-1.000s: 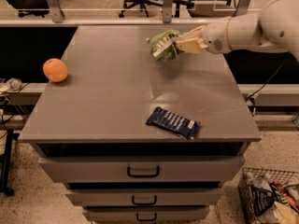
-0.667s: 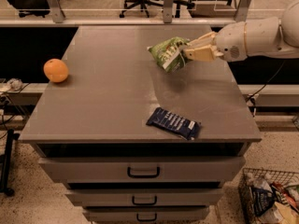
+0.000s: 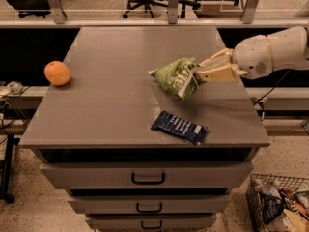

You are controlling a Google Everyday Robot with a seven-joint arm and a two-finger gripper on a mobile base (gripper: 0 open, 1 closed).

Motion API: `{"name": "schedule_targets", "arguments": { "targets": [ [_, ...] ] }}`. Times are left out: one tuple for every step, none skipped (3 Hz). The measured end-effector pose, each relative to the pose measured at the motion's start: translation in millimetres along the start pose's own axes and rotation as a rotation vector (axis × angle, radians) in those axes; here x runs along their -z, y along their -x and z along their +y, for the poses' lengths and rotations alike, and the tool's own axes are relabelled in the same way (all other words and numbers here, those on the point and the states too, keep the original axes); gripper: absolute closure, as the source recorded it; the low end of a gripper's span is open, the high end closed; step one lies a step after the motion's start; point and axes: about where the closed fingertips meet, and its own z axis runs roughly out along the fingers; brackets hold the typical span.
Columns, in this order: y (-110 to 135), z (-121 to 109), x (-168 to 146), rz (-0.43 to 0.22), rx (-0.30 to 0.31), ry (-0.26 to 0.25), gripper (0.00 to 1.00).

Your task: Move green jalapeno chip bag near rxbar blueberry

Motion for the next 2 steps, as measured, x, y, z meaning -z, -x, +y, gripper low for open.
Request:
{"name": "schedule_targets", "arguments": {
  "targets": [
    [-14, 21, 5, 0.039, -0.015, 0.075, 1.0],
    [-25, 34, 3, 0.075, -0.017, 0.132, 0.82]
  ]
}}
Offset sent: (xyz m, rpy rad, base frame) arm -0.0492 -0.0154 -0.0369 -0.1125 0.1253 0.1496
